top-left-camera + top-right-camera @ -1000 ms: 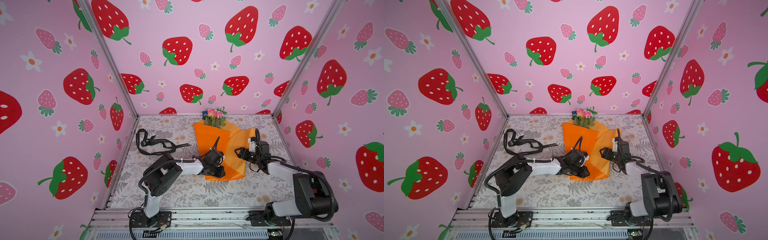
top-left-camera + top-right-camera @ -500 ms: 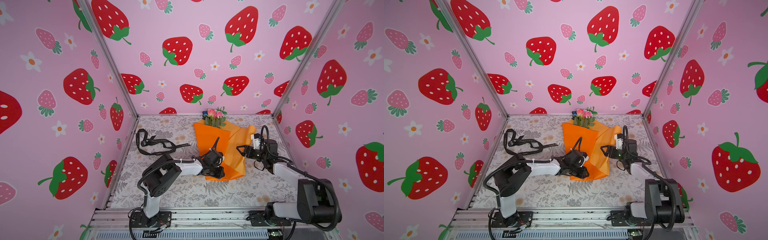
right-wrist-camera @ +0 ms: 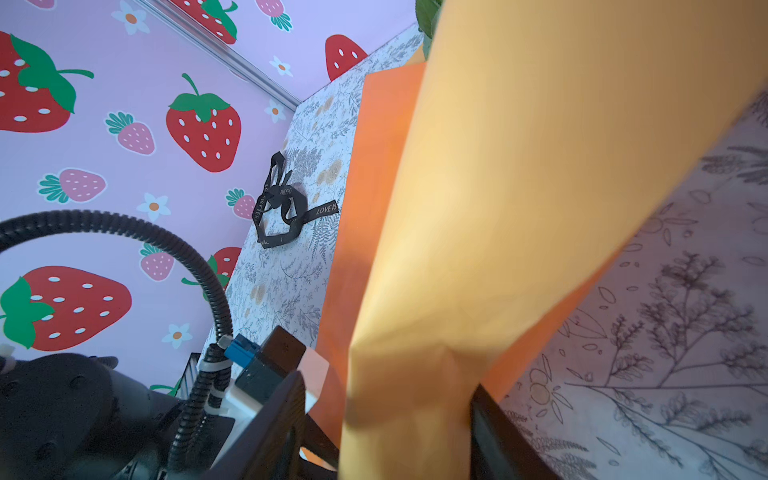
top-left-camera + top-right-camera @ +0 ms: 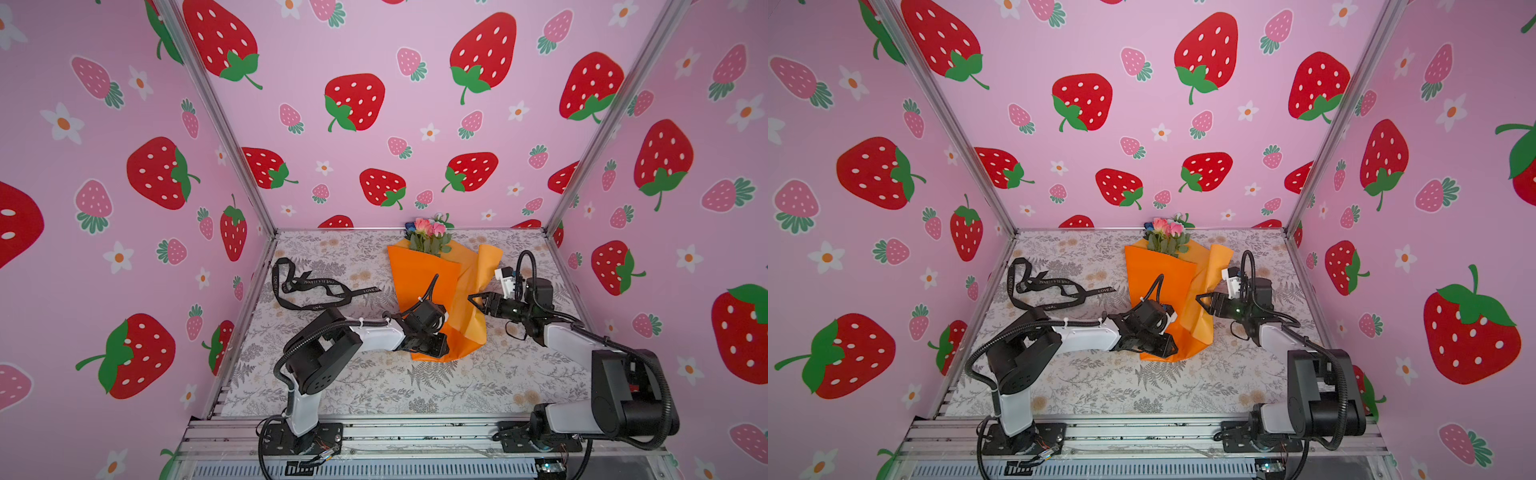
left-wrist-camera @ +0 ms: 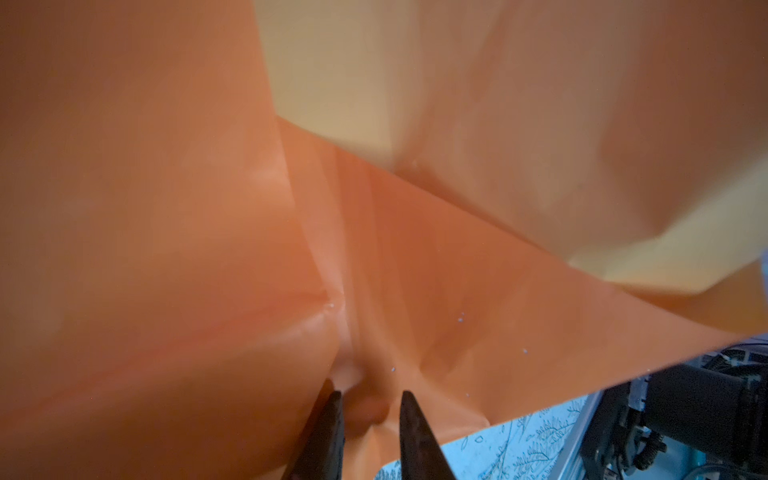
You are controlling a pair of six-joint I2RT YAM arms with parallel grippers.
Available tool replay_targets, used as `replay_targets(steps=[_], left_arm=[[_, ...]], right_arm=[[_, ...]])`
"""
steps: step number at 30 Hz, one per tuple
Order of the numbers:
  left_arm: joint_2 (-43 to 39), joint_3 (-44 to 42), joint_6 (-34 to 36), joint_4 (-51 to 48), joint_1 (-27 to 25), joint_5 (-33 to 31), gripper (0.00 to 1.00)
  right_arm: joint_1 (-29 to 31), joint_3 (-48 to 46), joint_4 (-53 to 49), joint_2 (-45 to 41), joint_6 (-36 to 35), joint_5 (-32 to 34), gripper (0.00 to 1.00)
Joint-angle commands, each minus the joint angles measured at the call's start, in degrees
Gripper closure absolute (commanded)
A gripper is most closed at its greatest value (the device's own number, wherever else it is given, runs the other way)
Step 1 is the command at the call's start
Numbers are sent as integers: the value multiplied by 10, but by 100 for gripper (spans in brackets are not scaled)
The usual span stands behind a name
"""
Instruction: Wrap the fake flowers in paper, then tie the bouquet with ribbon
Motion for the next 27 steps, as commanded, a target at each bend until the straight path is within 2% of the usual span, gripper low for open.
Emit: replay_targets(steps=[1,9,17,20,27], left_arm=[[-10,-7,4,-14,-2,-1,74],[-10,-7,5,-14,-2,-2,74],[-14,-7,6,-16,-2,0,74],[-16,-6,8,-16,-2,3,74],[-24,7,34,-26,-8,34,74]], right_arm=[[4,4,-30,1,-8,-3,51],[13,7,-107,-47,-14,45,55],[45,24,-241,-87,-20,200,69],[54,23,-264,-95,-11,237,74],[68,39,-317,-97,-11,314,78]])
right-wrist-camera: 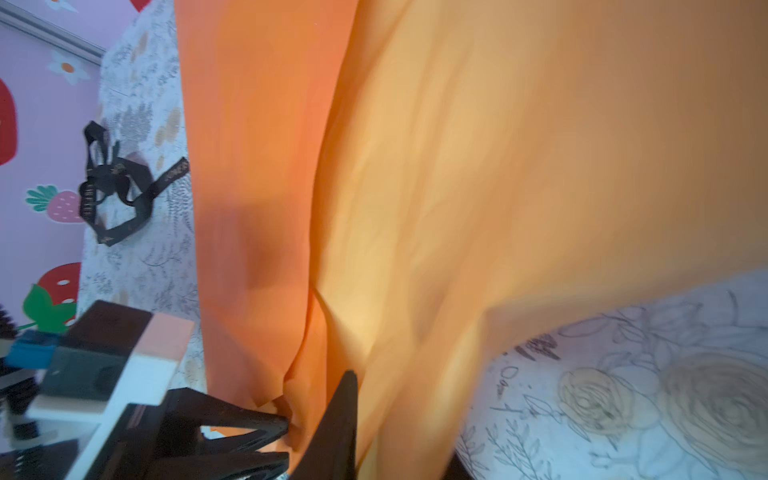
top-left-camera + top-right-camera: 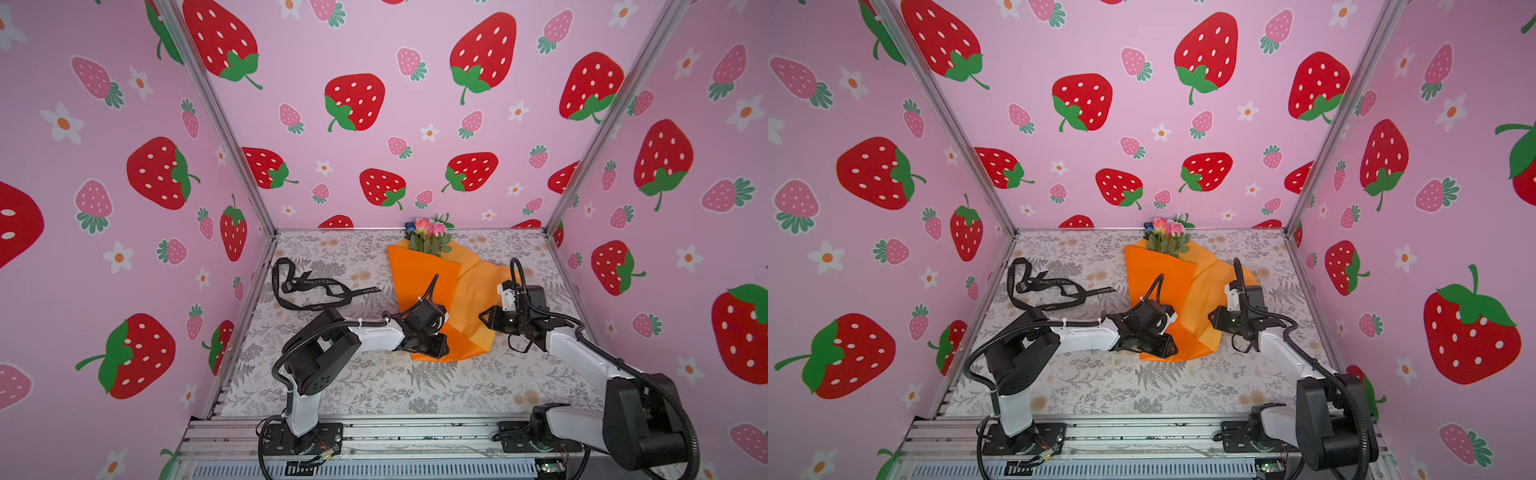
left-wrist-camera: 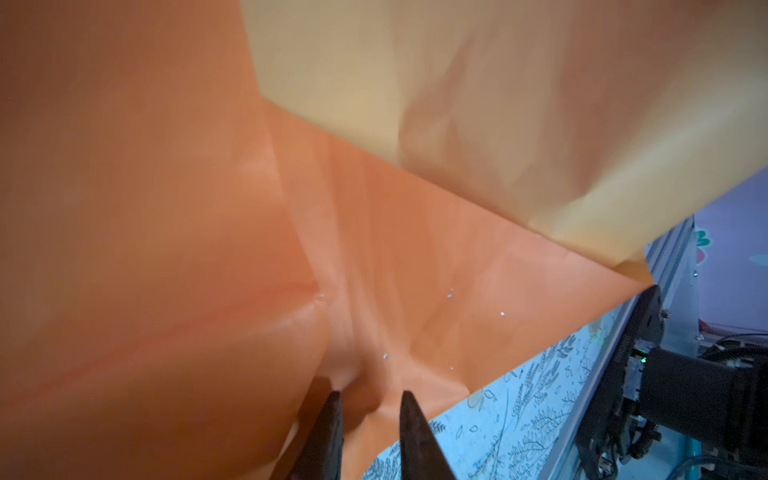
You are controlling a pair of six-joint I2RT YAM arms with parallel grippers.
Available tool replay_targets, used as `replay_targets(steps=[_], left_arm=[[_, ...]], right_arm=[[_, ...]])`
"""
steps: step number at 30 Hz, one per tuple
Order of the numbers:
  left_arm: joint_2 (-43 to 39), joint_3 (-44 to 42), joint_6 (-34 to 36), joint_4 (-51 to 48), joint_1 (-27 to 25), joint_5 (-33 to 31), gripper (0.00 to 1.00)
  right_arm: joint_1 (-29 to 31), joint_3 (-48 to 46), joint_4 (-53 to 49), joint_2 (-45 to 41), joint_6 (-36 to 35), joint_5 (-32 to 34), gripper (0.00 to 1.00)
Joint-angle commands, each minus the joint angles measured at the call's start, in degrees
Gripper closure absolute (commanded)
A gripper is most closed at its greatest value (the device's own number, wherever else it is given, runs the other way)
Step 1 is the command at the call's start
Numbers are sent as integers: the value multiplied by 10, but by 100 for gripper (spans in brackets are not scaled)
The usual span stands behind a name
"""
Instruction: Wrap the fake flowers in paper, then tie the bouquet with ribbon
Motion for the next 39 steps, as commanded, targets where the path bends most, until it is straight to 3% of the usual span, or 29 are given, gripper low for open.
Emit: replay_targets(steps=[1,7,24,31,35,39], left_arm=[[-17,11,28,-21,-11,24,74],[2,44,57,-50,-34,10,74],[73,99,58,-77,-35,26,79],[73,92,59,-84,-34,24,82],[72,88,58,-82,-34,22,82],[70,84,56,-79,-34,21,82]], right_arm=[[6,20,-45,-8,1,60,78],[13,18,-44,-5,6,68,77],[15,8,-26,-3,15,101,71],[15,39,-31,6,-12,185,63],[15,72,-29,32,-28,205,66],[15,96,-13,44,-32,182,79]])
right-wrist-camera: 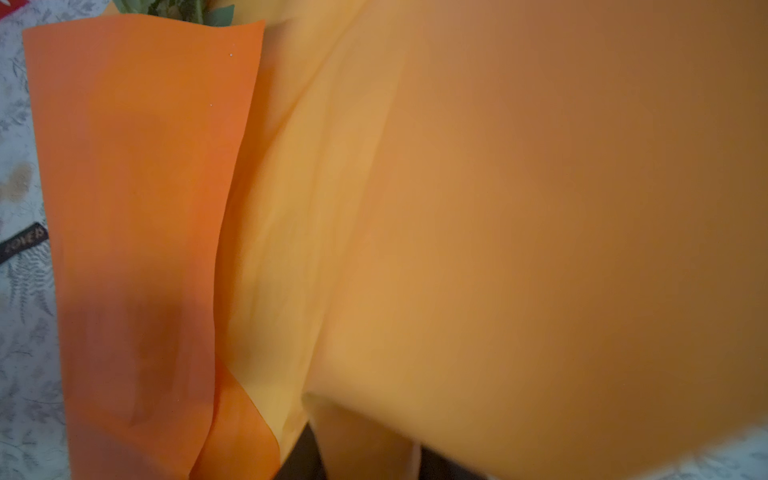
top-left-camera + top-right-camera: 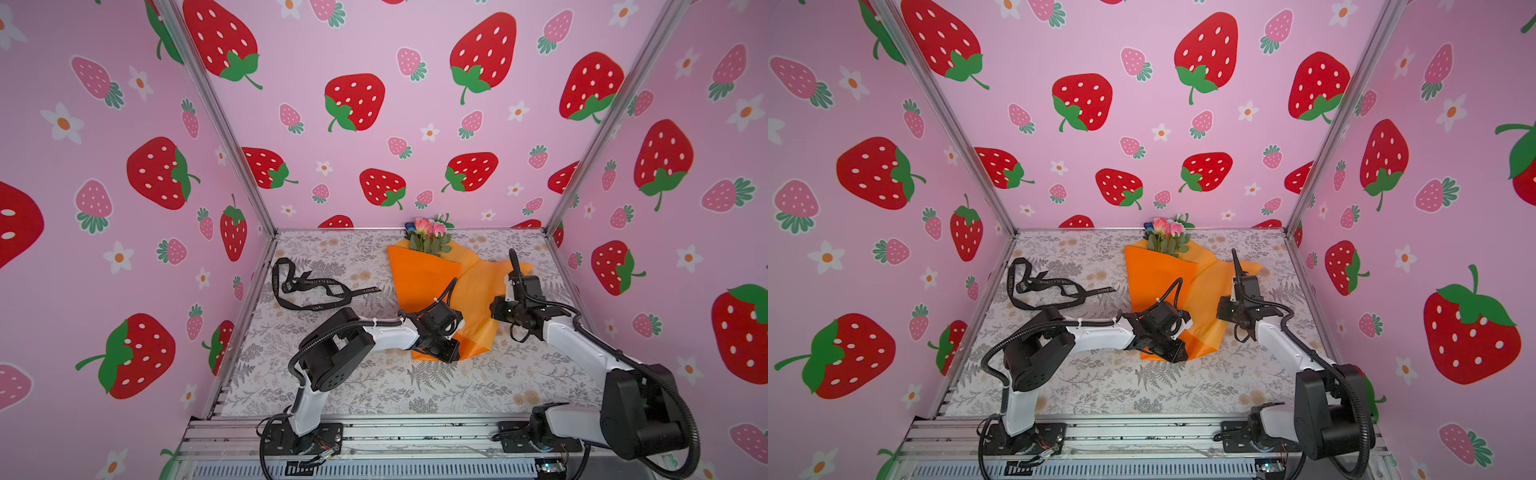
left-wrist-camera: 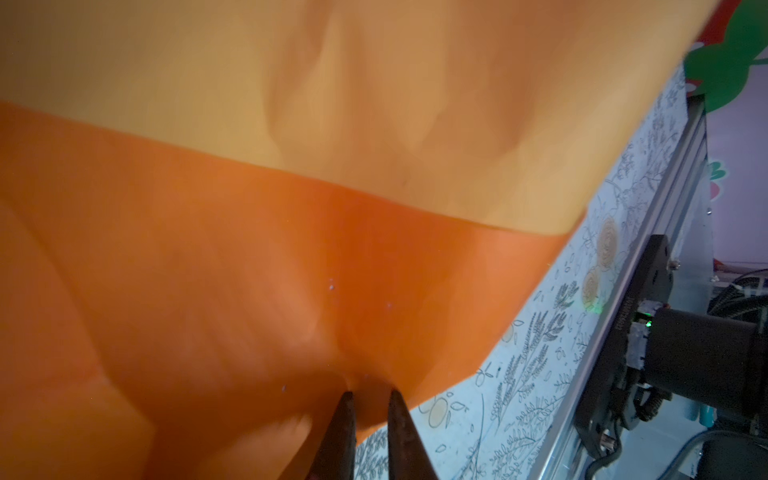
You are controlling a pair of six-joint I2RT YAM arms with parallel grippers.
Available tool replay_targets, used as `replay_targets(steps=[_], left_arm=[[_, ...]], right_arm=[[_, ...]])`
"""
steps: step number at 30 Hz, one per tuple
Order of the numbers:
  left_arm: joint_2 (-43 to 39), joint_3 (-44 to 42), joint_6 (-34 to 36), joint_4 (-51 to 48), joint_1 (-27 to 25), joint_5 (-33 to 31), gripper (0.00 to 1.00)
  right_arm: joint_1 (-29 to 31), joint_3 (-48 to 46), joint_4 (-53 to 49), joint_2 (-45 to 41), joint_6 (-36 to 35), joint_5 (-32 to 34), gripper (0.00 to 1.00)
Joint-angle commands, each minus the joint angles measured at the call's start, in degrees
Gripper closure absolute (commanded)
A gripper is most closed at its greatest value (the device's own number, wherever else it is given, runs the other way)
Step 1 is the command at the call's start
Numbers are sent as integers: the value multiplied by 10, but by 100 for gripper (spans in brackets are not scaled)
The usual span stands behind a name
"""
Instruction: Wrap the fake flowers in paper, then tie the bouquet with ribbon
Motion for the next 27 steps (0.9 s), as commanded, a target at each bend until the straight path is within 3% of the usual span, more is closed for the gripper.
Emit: replay_targets(steps=[1,5,7,16,22,27], left_arm=[[9,-2,8,-21,-1,-1,82],[3,-4,8,-19,-1,-5,82],[0,-8,8,-17,0,-8,82],[-8,-17,4,-10,1,-11,82],[-23,-23,1,-10,2,-12,81],[-70,-48,-17,0,8,-17,76]], right_arm=[[3,25,20,9,-12,-8,83],[18,46,34,25,-22,-46,94],[32,61,30,32,-30,-49,95],[59,87,36,29,-34,-67,75],[74,108,44,57,-41,-93,91],[103,145,43,91,-47,-86,95]])
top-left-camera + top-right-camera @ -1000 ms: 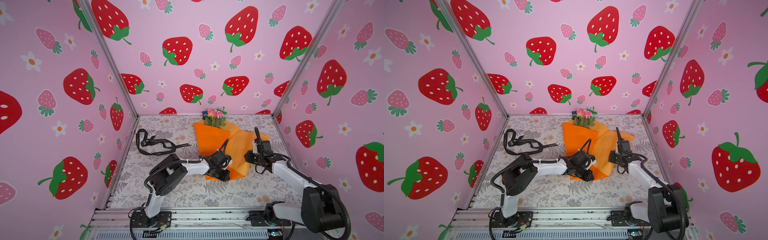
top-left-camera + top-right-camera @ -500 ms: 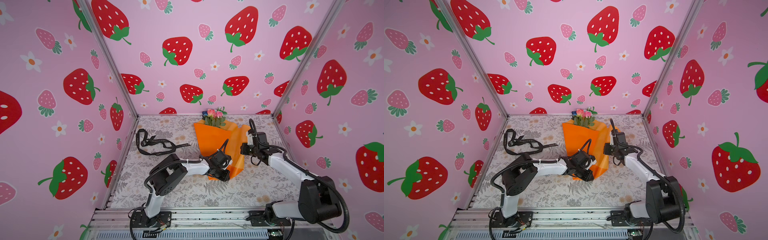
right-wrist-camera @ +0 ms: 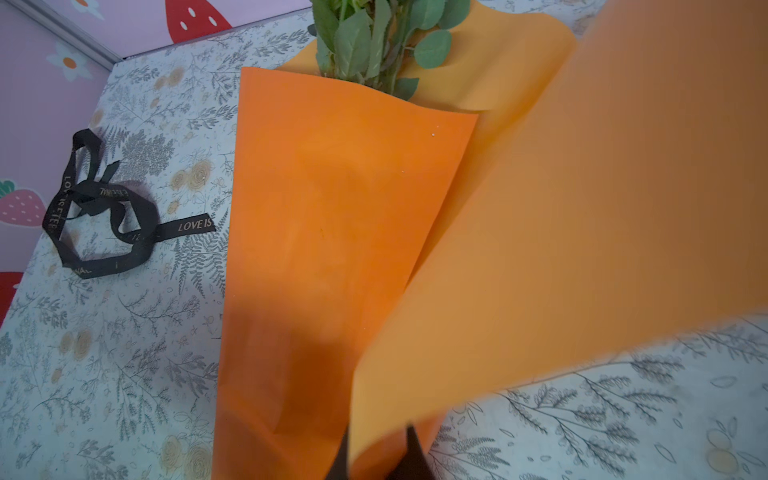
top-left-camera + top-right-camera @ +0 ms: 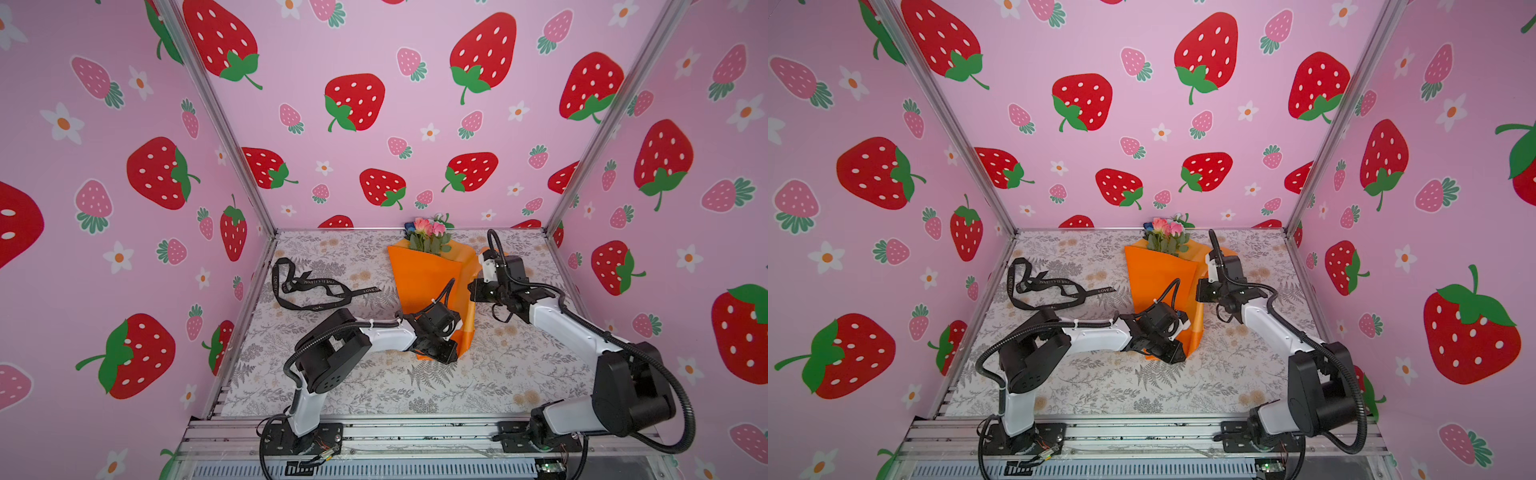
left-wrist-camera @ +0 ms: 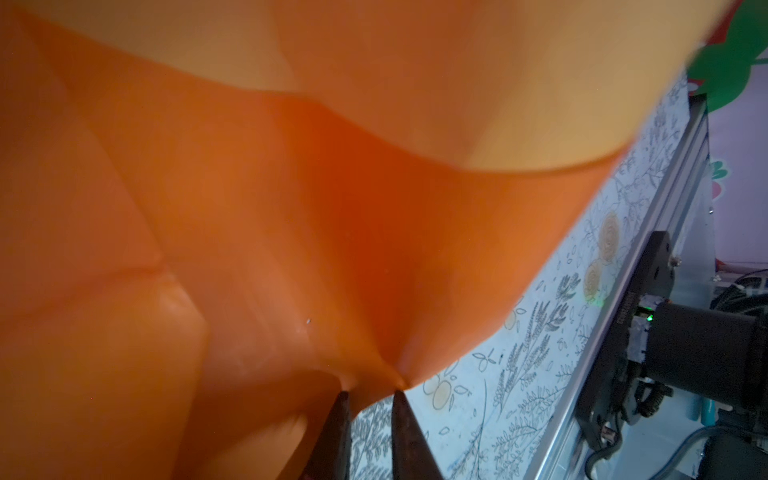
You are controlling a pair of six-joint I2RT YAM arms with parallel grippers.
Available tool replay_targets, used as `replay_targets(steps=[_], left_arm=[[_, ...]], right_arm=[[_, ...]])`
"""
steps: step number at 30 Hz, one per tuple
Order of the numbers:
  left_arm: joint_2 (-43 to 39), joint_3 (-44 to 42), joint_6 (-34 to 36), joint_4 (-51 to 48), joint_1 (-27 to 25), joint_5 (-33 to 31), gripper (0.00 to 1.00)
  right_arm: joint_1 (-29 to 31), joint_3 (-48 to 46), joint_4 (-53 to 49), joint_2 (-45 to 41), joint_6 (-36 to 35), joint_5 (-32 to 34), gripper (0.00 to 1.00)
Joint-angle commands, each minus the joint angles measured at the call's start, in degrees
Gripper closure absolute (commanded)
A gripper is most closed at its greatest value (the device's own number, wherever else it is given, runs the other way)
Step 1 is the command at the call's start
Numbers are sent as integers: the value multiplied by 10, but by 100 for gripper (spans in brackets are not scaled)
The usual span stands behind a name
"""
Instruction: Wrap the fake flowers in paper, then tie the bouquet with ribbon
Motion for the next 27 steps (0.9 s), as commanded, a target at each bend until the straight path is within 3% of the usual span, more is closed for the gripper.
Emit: replay_targets(steps=[1,10,16,27], left_arm=[[-51,-21,-14,-3,6,-14,74],[-180,-129,-106,41,49,-48,67],[-251,-185,-163,48,88,-123,66],[-267,-207,-226,46,163,-193,60]], right_arm=[[18,35,8,20,-14,-4,95],[56,122,2,110,-16,6,92],[92,181,-4,181,-22,9,91],[151,225,-11,274,-37,-7,82]])
